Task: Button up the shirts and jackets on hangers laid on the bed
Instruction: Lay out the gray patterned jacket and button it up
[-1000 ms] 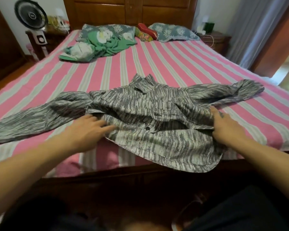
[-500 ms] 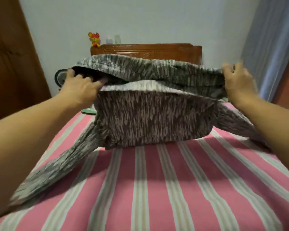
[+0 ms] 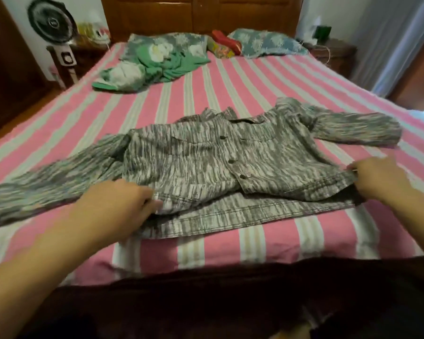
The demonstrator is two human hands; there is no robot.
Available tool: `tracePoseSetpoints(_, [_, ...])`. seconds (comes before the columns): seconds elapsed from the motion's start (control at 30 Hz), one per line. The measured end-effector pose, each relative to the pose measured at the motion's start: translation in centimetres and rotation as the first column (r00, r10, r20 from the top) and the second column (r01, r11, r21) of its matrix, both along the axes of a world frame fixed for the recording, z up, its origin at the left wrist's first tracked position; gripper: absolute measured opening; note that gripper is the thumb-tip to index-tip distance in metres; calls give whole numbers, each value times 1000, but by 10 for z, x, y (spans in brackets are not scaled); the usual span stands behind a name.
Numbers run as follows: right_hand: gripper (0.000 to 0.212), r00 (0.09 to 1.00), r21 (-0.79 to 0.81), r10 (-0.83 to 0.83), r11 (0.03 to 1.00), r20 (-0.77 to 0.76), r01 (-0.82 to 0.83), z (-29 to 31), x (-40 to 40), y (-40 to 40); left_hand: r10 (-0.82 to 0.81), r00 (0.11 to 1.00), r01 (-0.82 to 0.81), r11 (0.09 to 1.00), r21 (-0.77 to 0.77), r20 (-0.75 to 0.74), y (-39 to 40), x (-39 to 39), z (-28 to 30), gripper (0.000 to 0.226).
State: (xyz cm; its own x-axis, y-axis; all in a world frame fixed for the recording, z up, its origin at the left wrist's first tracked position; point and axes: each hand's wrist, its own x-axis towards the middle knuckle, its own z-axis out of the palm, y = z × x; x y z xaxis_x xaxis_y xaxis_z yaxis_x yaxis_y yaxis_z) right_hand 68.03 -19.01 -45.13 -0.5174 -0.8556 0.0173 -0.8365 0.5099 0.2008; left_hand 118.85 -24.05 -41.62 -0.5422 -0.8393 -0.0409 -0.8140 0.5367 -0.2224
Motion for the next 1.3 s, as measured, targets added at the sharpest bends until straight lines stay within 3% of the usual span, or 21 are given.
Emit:
tracePoseSetpoints(0.07, [76,988,129,136,984,-79,-125,-9,19,-7,-64,978,62,998,-18,-196,0,-30,-4,20])
tracePoseSetpoints(0.13, [92,885,127,452,889,-109,-439,-24,51,-20,-167,925,211,973,97,-342,-2,-65,-19,15])
tracePoseSetpoints(0.23, [94,695,30,709,702,-118,-711,-43,93,-34,-310,908,343,936,75,-283,-15,-104,-54,33])
tracePoseSetpoints(0.33, [87,762,-189,632,773,142,-606,-41,90,-39,-219,975,216,972,95,25,-38,-102,-64,73])
tracePoseSetpoints(0.4, [84,749,-374,591,795,299,-478,-34,81,-40,-164,965,149,985,88,202,-55,-87,-61,91])
tracePoseSetpoints(0.47, [79,710,-482,613,766,347,-426,-28,78,-41,-226,935,240,971,-19,273,-68,-76,-59,97])
tracePoseSetpoints(0.5, [78,699,-505,626,752,345,-424,-24,79,-43,-293,925,323,942,-95,241,-75,-74,-56,90])
tracePoseSetpoints(0.57, [80,690,-542,650,722,317,-431,-17,79,-48,-438,893,450,858,-247,104,-86,-68,-39,51])
tracePoseSetpoints(0.63, [91,693,-530,658,715,293,-455,-11,73,-52,-505,828,412,842,-348,-241,-89,-59,-13,27])
tracePoseSetpoints(0.67, [98,692,-498,659,724,295,-477,-9,71,-54,-420,780,315,904,-289,-465,-90,-55,0,28])
tracePoseSetpoints(0.7, [101,687,-465,660,732,303,-499,-8,70,-54,-252,739,227,966,-120,-625,-89,-51,10,28])
tracePoseSetpoints(0.73, [98,674,-447,663,736,326,-507,-8,70,-55,-76,750,177,980,89,-657,-88,-47,15,26])
tracePoseSetpoints(0.8, [75,644,-451,672,733,366,-509,-4,72,-52,93,860,133,908,398,-501,-76,-45,14,27])
tracePoseSetpoints(0.87, [52,621,-428,695,716,362,-552,-3,74,-42,33,986,50,878,475,-165,-54,-49,-2,31])
tracePoseSetpoints(0.9, [49,610,-388,712,702,349,-597,-4,76,-36,-38,999,37,907,420,-6,-41,-55,-14,46])
tracePoseSetpoints(0.93, [46,588,-350,736,677,337,-647,-8,78,-32,-108,993,84,936,341,50,-25,-62,-29,70])
tracePoseSetpoints(1.0, [43,526,-261,774,621,353,-739,-26,85,-23,-232,970,243,949,203,-75,6,-82,-51,87])
tracePoseSetpoints(1.1, [47,462,-219,830,536,313,-815,-43,104,-15,-368,902,384,923,32,-226,33,-107,-85,66])
tracePoseSetpoints(1.17, [20,430,-300,859,503,280,-810,-43,118,-12,-333,902,345,938,-3,-276,34,-112,-96,53])
tracePoseSetpoints(1.2, [8,424,-355,860,506,285,-786,-40,124,-11,-334,893,341,940,-28,-302,31,-112,-97,48])
tracePoseSetpoints(1.3, [24,449,-464,798,600,402,-651,-27,145,-7,-407,844,383,913,-138,-351,22,-112,-90,33])
